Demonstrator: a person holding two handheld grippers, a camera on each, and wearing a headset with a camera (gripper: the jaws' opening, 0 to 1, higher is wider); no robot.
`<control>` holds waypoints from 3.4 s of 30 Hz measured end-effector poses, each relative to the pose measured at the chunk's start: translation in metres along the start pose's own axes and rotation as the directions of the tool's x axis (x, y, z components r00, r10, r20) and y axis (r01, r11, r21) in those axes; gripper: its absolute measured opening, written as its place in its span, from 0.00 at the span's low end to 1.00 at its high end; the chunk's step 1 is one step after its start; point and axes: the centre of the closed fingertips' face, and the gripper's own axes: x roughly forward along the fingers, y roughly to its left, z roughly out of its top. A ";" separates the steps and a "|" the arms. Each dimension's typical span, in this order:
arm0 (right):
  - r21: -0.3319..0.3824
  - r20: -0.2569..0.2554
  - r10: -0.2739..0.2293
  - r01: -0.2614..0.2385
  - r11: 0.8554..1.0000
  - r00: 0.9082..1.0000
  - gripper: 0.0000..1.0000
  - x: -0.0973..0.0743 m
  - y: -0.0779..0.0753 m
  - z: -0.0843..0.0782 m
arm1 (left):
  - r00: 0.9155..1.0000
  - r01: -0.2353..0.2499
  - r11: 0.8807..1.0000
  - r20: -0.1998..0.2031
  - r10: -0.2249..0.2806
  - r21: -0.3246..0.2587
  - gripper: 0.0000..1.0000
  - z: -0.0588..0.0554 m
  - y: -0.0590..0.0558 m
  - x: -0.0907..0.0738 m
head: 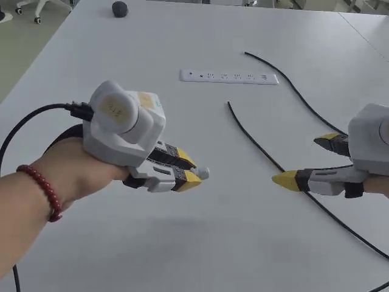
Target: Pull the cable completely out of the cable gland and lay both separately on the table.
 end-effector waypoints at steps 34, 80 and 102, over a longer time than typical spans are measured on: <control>-0.031 0.084 -0.101 0.104 0.994 0.991 0.99 -0.082 0.024 -0.008 | 0.990 -0.126 0.992 -0.058 0.125 -0.018 0.16 -0.022 0.044 0.042; -0.002 0.086 -0.127 0.127 0.992 0.988 0.99 -0.089 0.010 -0.014 | 0.974 -0.228 0.971 -0.033 0.226 -0.069 0.32 -0.025 0.065 0.034; 0.012 0.148 -0.081 0.080 0.997 0.986 0.99 -0.091 0.033 -0.007 | 0.890 -0.359 0.862 0.149 0.432 -0.359 1.00 -0.029 -0.024 -0.103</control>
